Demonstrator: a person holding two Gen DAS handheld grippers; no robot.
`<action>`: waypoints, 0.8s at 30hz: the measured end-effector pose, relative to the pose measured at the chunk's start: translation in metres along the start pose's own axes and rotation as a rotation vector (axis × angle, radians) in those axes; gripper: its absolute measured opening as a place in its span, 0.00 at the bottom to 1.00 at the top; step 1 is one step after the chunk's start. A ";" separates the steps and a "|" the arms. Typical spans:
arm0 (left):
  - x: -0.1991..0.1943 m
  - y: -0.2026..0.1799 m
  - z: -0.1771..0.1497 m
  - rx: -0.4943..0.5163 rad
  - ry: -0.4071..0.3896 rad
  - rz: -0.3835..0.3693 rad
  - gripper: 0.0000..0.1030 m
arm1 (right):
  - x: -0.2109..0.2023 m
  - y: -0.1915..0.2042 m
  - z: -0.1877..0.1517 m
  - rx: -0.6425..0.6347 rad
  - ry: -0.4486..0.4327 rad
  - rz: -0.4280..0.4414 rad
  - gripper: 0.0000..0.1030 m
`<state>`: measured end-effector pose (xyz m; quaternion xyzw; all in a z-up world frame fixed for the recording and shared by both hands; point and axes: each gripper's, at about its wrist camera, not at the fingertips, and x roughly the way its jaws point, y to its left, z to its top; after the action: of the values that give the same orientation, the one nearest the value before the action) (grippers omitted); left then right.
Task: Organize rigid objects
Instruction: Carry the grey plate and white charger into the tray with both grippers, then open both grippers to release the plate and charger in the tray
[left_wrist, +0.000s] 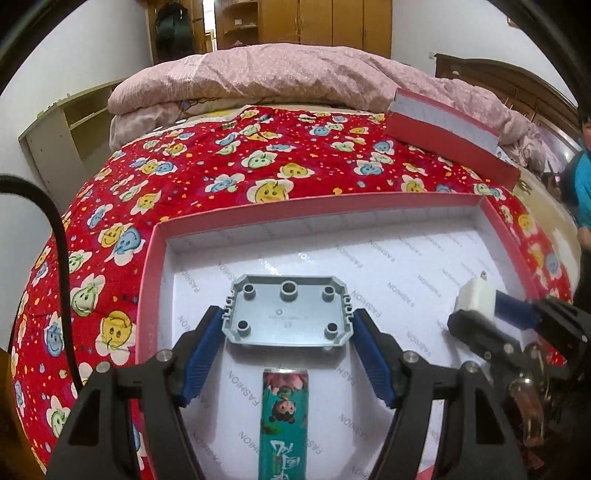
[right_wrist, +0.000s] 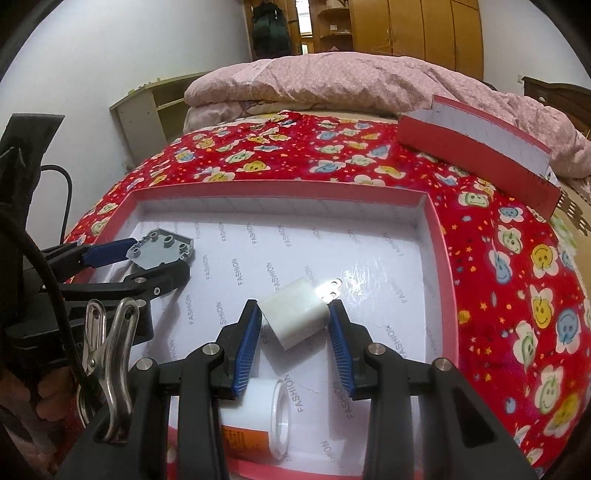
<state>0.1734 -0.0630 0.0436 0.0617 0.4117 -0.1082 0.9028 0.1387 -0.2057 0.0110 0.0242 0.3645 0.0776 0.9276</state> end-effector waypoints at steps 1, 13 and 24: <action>0.000 0.000 0.000 0.002 0.000 0.002 0.71 | 0.000 0.000 0.000 -0.002 -0.001 -0.002 0.37; 0.000 0.000 0.000 0.005 0.003 -0.001 0.74 | 0.001 0.002 -0.001 -0.012 -0.005 -0.010 0.37; -0.002 -0.002 -0.003 0.009 0.005 -0.009 0.82 | 0.000 -0.001 0.000 0.010 -0.029 0.000 0.59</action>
<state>0.1697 -0.0641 0.0430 0.0643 0.4138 -0.1137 0.9010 0.1388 -0.2069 0.0108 0.0298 0.3512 0.0754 0.9328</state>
